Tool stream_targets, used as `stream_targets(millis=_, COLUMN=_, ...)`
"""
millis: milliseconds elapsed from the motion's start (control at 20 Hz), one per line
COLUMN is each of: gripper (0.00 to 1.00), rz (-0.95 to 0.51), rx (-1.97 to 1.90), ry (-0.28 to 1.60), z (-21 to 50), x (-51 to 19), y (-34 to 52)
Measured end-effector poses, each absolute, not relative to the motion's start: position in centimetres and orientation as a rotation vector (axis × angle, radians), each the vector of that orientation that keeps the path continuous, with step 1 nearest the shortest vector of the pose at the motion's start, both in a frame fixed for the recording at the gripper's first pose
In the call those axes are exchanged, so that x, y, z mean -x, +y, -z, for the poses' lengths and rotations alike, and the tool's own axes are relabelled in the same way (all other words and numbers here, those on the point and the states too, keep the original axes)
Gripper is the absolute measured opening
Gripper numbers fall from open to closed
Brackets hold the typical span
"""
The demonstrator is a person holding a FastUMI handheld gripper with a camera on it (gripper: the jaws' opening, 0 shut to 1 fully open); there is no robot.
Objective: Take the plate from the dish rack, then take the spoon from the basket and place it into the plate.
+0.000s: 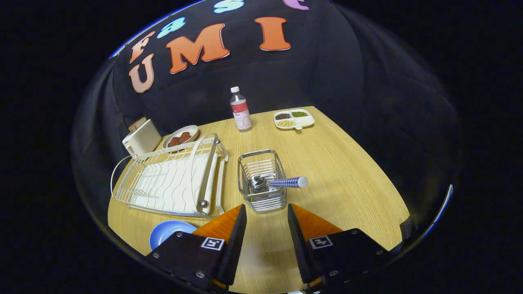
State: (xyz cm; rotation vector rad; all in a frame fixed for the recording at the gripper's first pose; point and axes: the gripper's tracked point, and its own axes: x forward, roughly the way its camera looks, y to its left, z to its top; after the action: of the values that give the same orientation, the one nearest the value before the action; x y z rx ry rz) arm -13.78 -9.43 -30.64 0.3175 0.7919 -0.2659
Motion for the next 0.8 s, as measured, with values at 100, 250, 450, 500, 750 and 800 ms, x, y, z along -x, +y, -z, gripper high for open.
stream_targets(millis=100, gripper=0.61, rz=0.273, rx=-0.327, ry=0.778, z=30.6, x=13.4, y=-9.9)
stream_targets(millis=250, gripper=0.58, rz=0.290, rx=-0.325, ry=0.743, z=30.3, x=12.4, y=-10.7)
stream_targets(millis=450, gripper=0.48, rz=0.295, rx=-0.324, ry=0.711, z=30.3, x=11.2, y=-11.3)
stream_targets(millis=500, gripper=0.45, rz=0.301, rx=-0.326, ry=0.713, z=30.7, x=11.2, y=-11.5)
stream_targets(millis=750, gripper=0.44, rz=0.362, rx=-0.406, ry=0.712, z=31.7, x=10.4, y=-13.2)
stream_targets(millis=800, gripper=0.44, rz=0.357, rx=-0.436, ry=0.695, z=31.5, x=10.1, y=-13.1)
